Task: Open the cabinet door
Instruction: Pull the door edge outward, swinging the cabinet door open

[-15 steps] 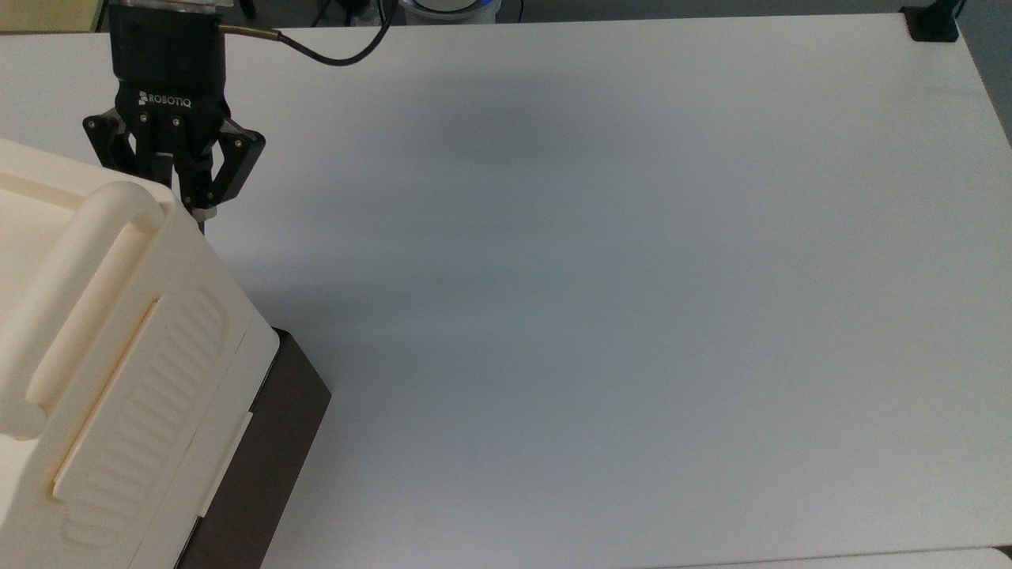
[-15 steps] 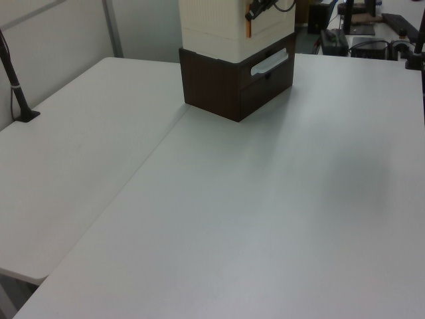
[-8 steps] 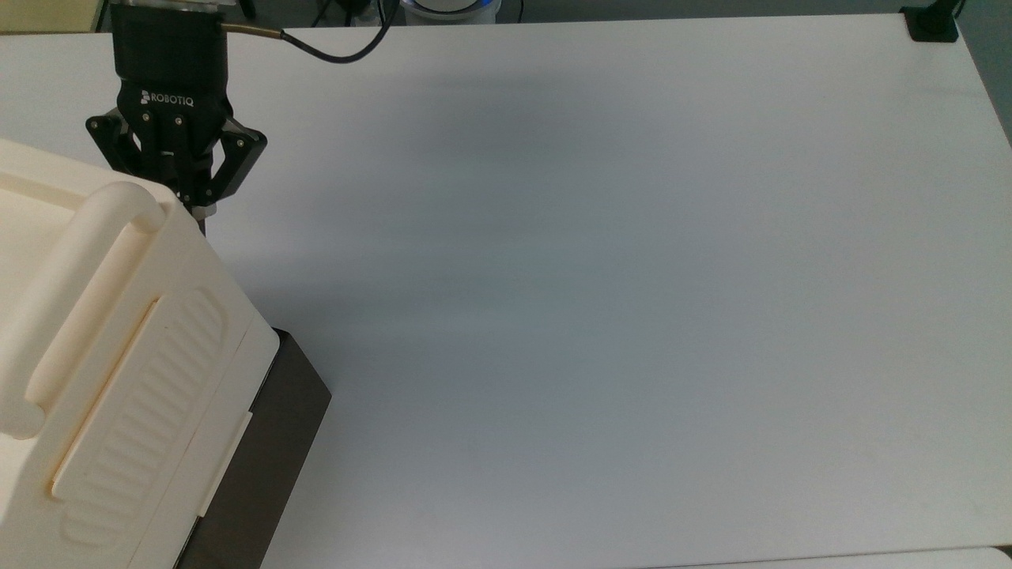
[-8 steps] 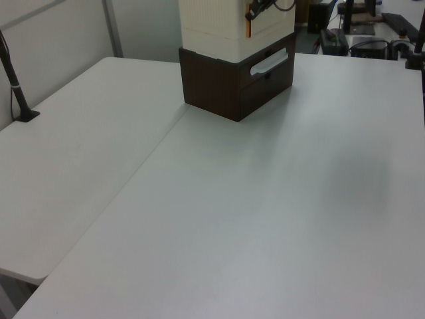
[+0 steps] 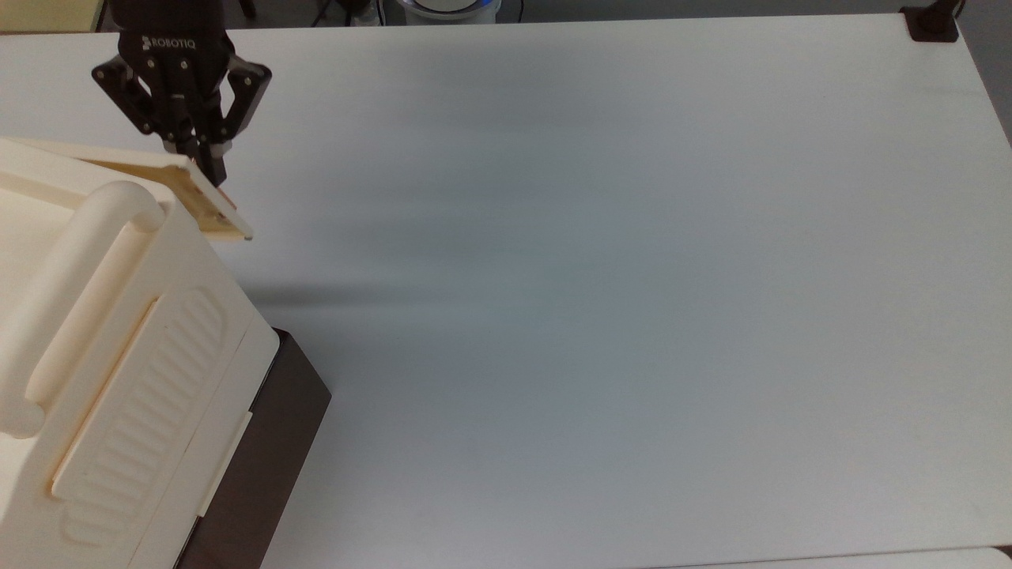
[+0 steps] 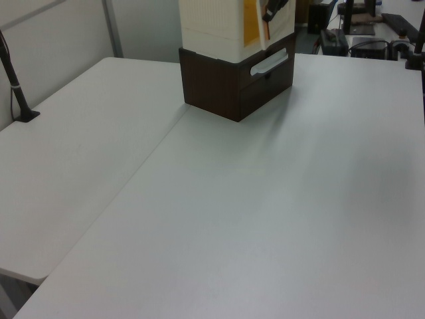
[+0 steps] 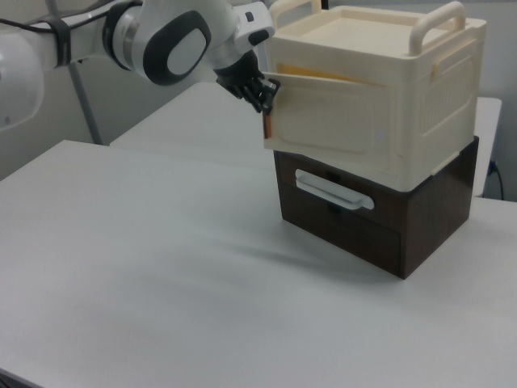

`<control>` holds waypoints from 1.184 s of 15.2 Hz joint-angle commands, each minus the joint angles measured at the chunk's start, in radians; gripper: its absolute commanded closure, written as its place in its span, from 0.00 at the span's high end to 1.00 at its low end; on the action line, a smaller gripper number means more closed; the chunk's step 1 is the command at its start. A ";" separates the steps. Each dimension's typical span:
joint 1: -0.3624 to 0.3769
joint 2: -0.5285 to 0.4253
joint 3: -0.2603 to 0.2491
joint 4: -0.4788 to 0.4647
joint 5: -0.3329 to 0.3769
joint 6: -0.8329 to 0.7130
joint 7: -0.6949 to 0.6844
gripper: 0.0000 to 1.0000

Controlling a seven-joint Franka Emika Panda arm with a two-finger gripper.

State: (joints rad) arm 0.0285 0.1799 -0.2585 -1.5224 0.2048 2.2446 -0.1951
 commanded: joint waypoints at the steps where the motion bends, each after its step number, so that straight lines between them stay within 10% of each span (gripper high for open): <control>1: -0.045 -0.063 0.004 -0.038 -0.022 -0.155 -0.017 0.03; 4: -0.088 -0.117 0.004 -0.051 -0.022 -0.261 -0.052 0.16; 8: -0.151 -0.172 -0.011 -0.051 -0.016 -0.399 -0.127 0.61; 18: -0.220 -0.244 -0.246 -0.045 -0.019 -0.533 -0.363 0.92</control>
State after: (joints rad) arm -0.1916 -0.0384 -0.4422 -1.5614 0.1957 1.7110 -0.5076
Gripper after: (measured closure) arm 0.269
